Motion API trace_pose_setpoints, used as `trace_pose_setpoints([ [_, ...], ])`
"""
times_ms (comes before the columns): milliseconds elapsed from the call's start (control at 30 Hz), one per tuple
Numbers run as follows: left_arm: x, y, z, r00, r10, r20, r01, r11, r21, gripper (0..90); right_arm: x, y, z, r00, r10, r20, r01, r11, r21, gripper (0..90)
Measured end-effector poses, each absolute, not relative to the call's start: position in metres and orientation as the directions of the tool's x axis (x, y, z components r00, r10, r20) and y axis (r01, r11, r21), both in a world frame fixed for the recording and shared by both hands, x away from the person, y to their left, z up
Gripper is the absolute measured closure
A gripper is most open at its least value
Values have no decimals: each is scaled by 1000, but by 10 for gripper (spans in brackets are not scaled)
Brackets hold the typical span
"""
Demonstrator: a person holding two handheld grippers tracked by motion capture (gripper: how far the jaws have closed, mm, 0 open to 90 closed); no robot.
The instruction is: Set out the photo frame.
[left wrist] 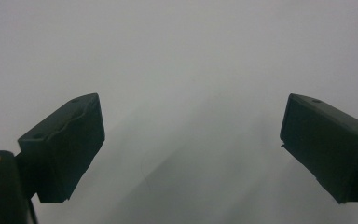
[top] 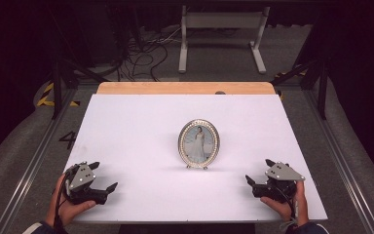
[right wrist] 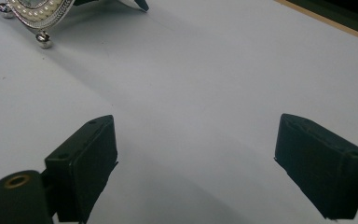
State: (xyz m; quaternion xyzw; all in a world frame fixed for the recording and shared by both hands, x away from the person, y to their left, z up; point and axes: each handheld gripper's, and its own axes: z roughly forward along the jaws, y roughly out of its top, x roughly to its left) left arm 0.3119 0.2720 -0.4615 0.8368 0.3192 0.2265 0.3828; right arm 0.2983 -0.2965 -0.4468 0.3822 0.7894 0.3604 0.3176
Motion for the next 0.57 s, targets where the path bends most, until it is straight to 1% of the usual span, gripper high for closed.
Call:
trace_pose_setpoints([
  [200,313,269,-462,696,704,141,361,-513,779,73,300,-301,-448,-514,834,-202,372,429,823,121],
  [567,316,265,-463,711,687,148,352,-531,771,73,300,-303,-450,-498,843,-205,381,424,822,121],
])
